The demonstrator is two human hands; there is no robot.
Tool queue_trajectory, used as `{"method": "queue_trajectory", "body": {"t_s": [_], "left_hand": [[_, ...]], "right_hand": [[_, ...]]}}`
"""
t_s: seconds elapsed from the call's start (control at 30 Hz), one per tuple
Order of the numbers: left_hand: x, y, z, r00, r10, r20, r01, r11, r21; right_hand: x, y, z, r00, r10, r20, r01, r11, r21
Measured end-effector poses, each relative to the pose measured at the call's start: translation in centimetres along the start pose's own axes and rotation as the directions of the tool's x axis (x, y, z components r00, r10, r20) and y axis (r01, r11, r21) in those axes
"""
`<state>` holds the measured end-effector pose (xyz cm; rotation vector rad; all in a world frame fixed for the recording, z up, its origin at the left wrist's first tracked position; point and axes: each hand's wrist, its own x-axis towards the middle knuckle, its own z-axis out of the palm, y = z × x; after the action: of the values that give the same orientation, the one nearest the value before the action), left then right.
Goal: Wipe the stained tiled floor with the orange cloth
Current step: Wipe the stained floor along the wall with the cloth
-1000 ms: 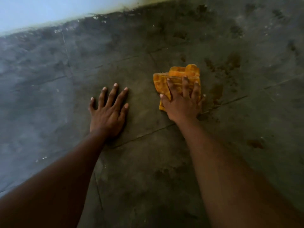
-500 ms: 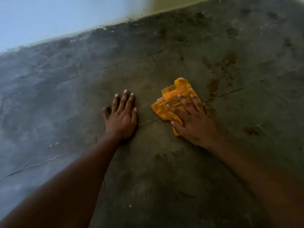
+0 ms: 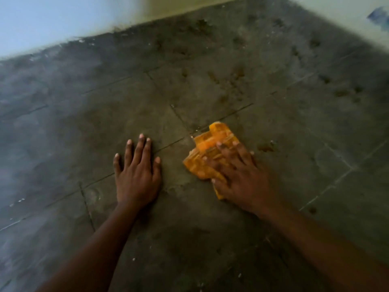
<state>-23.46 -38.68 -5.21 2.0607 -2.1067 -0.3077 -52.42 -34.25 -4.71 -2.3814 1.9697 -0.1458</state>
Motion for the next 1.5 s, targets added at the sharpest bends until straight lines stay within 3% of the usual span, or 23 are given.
{"method": "queue_trajectory", "body": {"t_s": [0.07,0.17,0.27,0.37,0.5,0.6,0.73,0.9,1.0,1.1,1.17,1.23,1.33,1.5], "left_hand": [[0.1,0.0,0.3,1.000,0.005,-0.006,-0.005,1.000,0.003],[-1.0,0.7,-0.2,0.999,0.032,-0.013,-0.032,0.999,-0.023],[-3.0,3.5,-0.2,0.992,0.112,0.059,-0.107,0.990,-0.093],[-4.4,5.8,0.8,0.981,0.188,0.057,-0.182,0.979,-0.095],[-3.8,5.3,1.3,0.972,0.227,0.052,-0.225,0.973,-0.049],[-3.9,5.7,1.3,0.970,0.236,0.061,-0.234,0.972,-0.034],[-4.3,6.0,0.9,0.974,0.223,0.033,-0.221,0.974,-0.048],[-4.1,5.5,1.8,0.970,0.242,0.021,-0.241,0.970,-0.041],[-4.0,5.4,1.6,0.970,0.242,0.011,-0.242,0.969,-0.048],[-4.0,5.4,1.1,0.973,0.230,0.022,-0.227,0.969,-0.096],[-3.9,5.2,0.9,0.974,0.226,0.017,-0.222,0.967,-0.127],[-4.0,5.1,0.9,0.973,0.228,0.016,-0.224,0.965,-0.135],[-3.9,5.2,1.2,0.974,0.227,0.021,-0.223,0.968,-0.111],[-3.8,5.2,1.0,0.973,0.231,0.022,-0.227,0.968,-0.109]], "right_hand": [[1.8,3.5,-0.4,0.985,0.175,0.000,-0.175,0.984,-0.025],[3.1,1.9,-0.6,0.914,0.398,0.081,-0.403,0.914,0.056],[-1.8,-3.1,-0.6,0.967,0.252,0.039,-0.255,0.961,0.111],[-8.2,-3.0,-0.6,0.992,0.125,0.034,-0.128,0.986,0.106],[-8.7,3.7,-0.8,0.980,0.200,-0.005,-0.200,0.980,0.019],[-6.9,7.2,-2.9,0.962,0.261,0.084,-0.263,0.965,0.015],[-5.8,5.3,-4.1,0.927,0.360,0.103,-0.364,0.931,0.016],[-5.1,4.3,-1.4,0.881,0.470,-0.048,-0.468,0.882,0.054],[-4.2,2.9,-1.6,0.863,0.505,0.023,-0.502,0.851,0.155],[-6.3,0.1,-2.2,0.861,0.508,-0.022,-0.490,0.842,0.227],[-9.4,-1.1,-1.5,0.901,0.420,-0.108,-0.400,0.901,0.164],[-11.5,-0.4,-1.1,0.931,0.358,-0.074,-0.349,0.930,0.119],[-9.6,2.3,-1.5,0.906,0.424,-0.010,-0.422,0.904,0.062],[-5.5,2.3,-0.7,0.927,0.371,-0.056,-0.362,0.923,0.131]]}}
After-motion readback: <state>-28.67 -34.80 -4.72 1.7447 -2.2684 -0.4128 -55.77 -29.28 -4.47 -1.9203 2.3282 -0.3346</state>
